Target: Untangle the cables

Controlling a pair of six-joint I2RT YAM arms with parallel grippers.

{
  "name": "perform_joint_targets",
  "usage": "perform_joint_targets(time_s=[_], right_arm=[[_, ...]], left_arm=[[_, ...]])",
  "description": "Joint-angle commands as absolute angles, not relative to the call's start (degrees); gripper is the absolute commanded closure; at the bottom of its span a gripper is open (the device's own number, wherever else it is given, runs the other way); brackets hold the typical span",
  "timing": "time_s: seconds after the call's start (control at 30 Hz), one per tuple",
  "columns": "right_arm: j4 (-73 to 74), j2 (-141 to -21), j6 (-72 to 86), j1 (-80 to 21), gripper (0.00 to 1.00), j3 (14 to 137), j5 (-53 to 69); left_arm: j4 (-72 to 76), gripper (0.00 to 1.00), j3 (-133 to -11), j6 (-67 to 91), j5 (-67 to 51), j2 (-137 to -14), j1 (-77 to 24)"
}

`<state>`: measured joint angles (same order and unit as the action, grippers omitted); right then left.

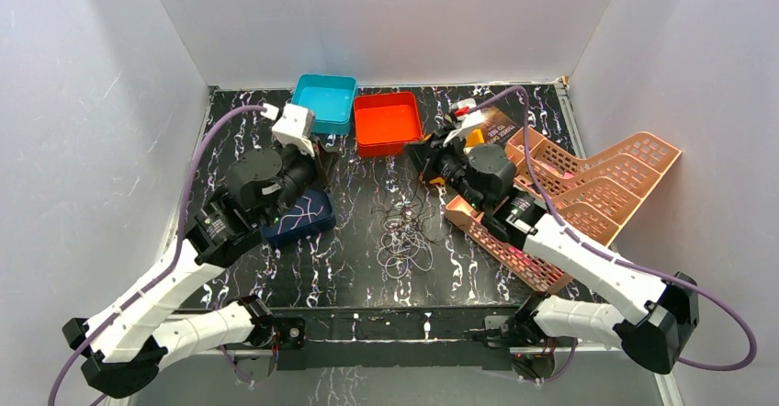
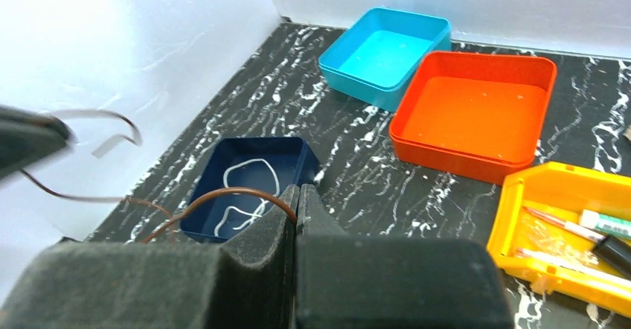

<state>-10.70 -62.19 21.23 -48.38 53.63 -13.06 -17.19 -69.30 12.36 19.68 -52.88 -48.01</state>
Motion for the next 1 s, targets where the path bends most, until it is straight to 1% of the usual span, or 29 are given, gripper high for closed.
perform_joint_targets(time_s=[0.0,0.13,0.33,0.43,0.6,0.7,0.9,0.93,0.97], right_arm=[[-10.54,-61.49,23.41,-48.16,1.00,61.12,-9.17],[-10.58,-61.75,23.05,-48.10,1.00,66.02,-6.75],[-5.21,-65.63,17.74,-48.16,1.00,80.21,-4.85],[-4.06,-67.54,15.74,-48.16,1.00,85.19,-4.57],[-4.74,-69.10,13.53,-48.16,1.00,89.01,-5.47],[-5.03,-70.01,12.23,-48.15,1.00,91.04,-6.13],[-3.00,-71.03,10.97,-48.12,1.00,89.40,-9.02],[-2.08,-71.28,10.68,-48.16,0.77,89.11,-9.93],[-0.93,-71.59,10.43,-48.16,1.00,89.04,-10.99]], left_arm=[[-13.36,1.00,-65.59,16.44,13.29,-49.71,-47.79],[-9.99,1.00,-63.49,16.31,13.67,-50.23,-47.79],[-8.60,1.00,-62.80,15.03,12.52,-51.39,-47.75],[-5.65,1.00,-60.68,14.32,11.65,-50.56,-47.76],[-1.58,1.00,-57.82,12.84,11.51,-48.37,-47.81],[0.07,1.00,-56.84,11.55,9.51,-48.00,-47.81],[-1.98,1.00,-57.71,11.25,9.61,-50.17,-47.81],[-3.10,1.00,-58.23,11.70,10.45,-50.90,-47.81],[-4.45,1.00,-58.84,12.34,11.36,-51.82,-47.77]])
